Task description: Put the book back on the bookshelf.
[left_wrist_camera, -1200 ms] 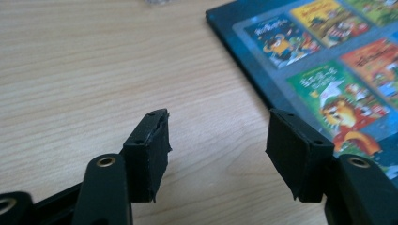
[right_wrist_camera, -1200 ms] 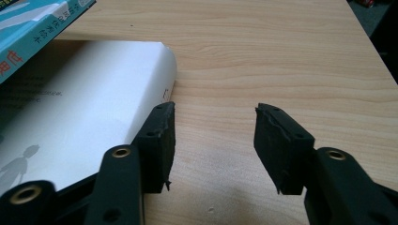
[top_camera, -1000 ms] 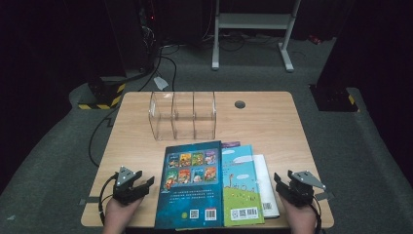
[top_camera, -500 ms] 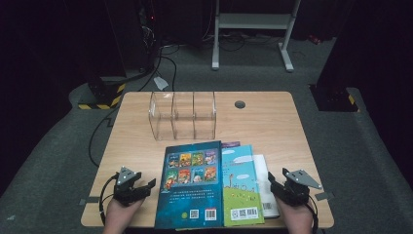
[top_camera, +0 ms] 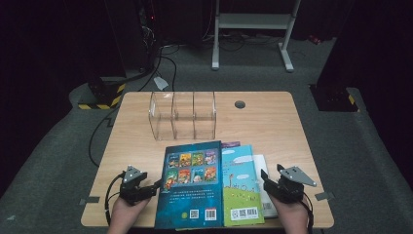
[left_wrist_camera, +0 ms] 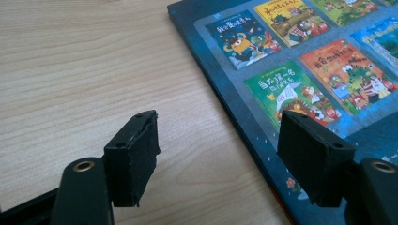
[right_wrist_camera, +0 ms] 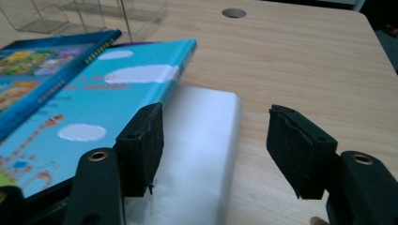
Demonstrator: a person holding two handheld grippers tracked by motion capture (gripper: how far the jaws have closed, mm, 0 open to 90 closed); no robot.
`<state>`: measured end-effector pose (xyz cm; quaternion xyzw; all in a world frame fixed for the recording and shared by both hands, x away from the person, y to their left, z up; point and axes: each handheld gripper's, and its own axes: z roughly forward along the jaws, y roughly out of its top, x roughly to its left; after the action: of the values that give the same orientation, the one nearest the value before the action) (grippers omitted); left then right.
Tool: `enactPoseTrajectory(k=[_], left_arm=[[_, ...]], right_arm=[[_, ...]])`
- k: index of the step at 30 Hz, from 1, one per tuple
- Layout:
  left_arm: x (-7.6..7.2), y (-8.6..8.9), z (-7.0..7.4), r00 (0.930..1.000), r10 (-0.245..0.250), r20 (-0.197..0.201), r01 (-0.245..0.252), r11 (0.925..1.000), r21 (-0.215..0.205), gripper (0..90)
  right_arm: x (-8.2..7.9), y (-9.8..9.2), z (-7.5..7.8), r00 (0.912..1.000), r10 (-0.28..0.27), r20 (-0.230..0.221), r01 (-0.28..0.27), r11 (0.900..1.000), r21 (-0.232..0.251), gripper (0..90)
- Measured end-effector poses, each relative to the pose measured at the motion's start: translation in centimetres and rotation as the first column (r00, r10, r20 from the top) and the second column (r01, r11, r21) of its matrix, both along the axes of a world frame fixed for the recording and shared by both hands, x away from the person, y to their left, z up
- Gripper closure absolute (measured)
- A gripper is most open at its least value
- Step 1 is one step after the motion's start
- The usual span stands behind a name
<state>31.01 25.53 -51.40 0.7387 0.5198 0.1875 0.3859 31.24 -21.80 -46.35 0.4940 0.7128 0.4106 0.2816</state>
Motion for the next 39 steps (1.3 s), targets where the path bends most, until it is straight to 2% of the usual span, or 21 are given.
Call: enactPoseTrajectory(k=[1, 3, 7, 8, 10, 12, 13, 15, 16, 18, 20, 22, 25, 27, 30, 32, 36, 39], left_arm=[[0.0, 0.0, 0.0, 1.0, 0.0, 0.0, 0.0, 1.0, 0.0, 29.7], [0.2, 0.0, 0.7, 1.0, 0.007, -0.001, -0.007, 0.9996, 0.026, 29.7], [0.7, -0.2, 1.5, 0.9992, 0.036, 0.016, -0.036, 0.999, 0.026, 29.2], [1.1, -0.8, 1.7, 0.9963, 0.081, 0.029, -0.081, 0.9967, 0.009, 27.3], [1.5, -1.6, 1.5, 0.9942, 0.101, 0.037, -0.1, 0.9944, -0.033, 27.2], [1.5, -2.3, 1.2, 0.9957, 0.08, 0.047, -0.077, 0.9949, -0.065, 27.1], [1.5, -2.3, 1.2, 0.9957, 0.08, 0.047, -0.077, 0.9949, -0.065, 27.2], [1.1, -2.7, 0.8, 0.9986, 0.04, 0.035, -0.039, 0.9989, -0.027, 27.4], [0.9, -2.8, 0.5, 0.9994, 0.03, 0.015, -0.03, 0.9992, -0.026, 28.6], [0.8, -2.8, 0.3, 0.9998, 0.02, 0.003, -0.02, 0.9995, -0.025, 28.9], [0.6, -2.8, 0.1, 0.9999, 0.01, -0.01, -0.01, 0.9996, -0.026, 28.9], [0.6, -2.7, 0.3, 0.9996, -0.016, -0.021, 0.015, 0.9987, -0.049, 30.4], [0.6, -2.7, 0.1, 0.9991, -0.031, -0.029, 0.03, 0.9979, -0.057, 30.6], [0.7, -2.6, 0.1, 0.9985, -0.046, -0.03, 0.045, 0.9979, -0.047, 30.6], [0.5, -2.8, -0.4, 0.9968, -0.058, -0.055, 0.055, 0.997, -0.054, 30.3], [0.6, -2.9, -0.4, 0.9967, -0.059, -0.056, 0.056, 0.9967, -0.059, 29.6], [0.4, -3.0, -0.5, 0.9934, -0.076, -0.086, 0.068, 0.9937, -0.089, 26.7], [0.4, -3.2, -0.5, 0.9927, -0.083, -0.088, 0.074, 0.9924, -0.098, 26.4]], right_arm=[[0.0, 0.2, 0.2, 1.0, 0.009, -0.001, -0.009, 1.0, -0.002, 35.4], [0.2, 0.6, 0.7, 0.9996, 0.029, -0.001, -0.029, 0.999, -0.019, 35.7], [0.8, 1.5, 1.9, 0.9981, 0.061, 0.002, -0.061, 0.998, 0.015, 36.4], [0.9, 2.0, 2.2, 0.9974, 0.071, 0.008, -0.071, 0.997, 0.012, 37.2], [0.9, 2.7, 2.5, 0.9965, 0.08, 0.023, -0.081, 0.997, 0.014, 36.8], [0.9, 3.5, 2.8, 0.994, 0.103, 0.038, -0.104, 0.994, 0.029, 36.4], [0.9, 3.5, 2.8, 0.994, 0.103, 0.038, -0.104, 0.994, 0.029, 36.4], [0.4, 4.7, 2.6, 0.9892, 0.144, 0.029, -0.145, 0.989, 0.026, 34.5], [0.2, 4.9, 2.4, 0.9872, 0.157, 0.025, -0.158, 0.987, 0.019, 35.1], [0.0, 4.9, 2.2, 0.9851, 0.172, 0.009, -0.172, 0.985, 0.031, 35.7], [-0.1, 4.9, 2.1, 0.9852, 0.172, 0.005, -0.172, 0.985, 0.031, 35.3], [-0.3, 4.9, 1.9, 0.9842, 0.177, -0.008, -0.177, 0.984, 0.018, 34.0], [-0.5, 5.0, 1.6, 0.983, 0.181, -0.031, -0.181, 0.983, 0.003, 32.6], [-0.5, 5.0, 1.5, 0.9826, 0.182, -0.035, -0.183, 0.983, -0.004, 32.3], [-0.7, 5.3, 1.0, 0.9818, 0.182, -0.056, -0.184, 0.983, -0.03, 31.3], [-0.8, 5.3, 0.9, 0.9818, 0.18, -0.061, -0.182, 0.983, -0.029, 30.7], [-1.3, 5.3, 0.9, 0.9824, 0.181, -0.046, -0.182, 0.983, -0.029, 30.5], [-1.5, 5.3, 1.0, 0.9816, 0.185, -0.045, -0.186, 0.982, -0.016, 30.4]])
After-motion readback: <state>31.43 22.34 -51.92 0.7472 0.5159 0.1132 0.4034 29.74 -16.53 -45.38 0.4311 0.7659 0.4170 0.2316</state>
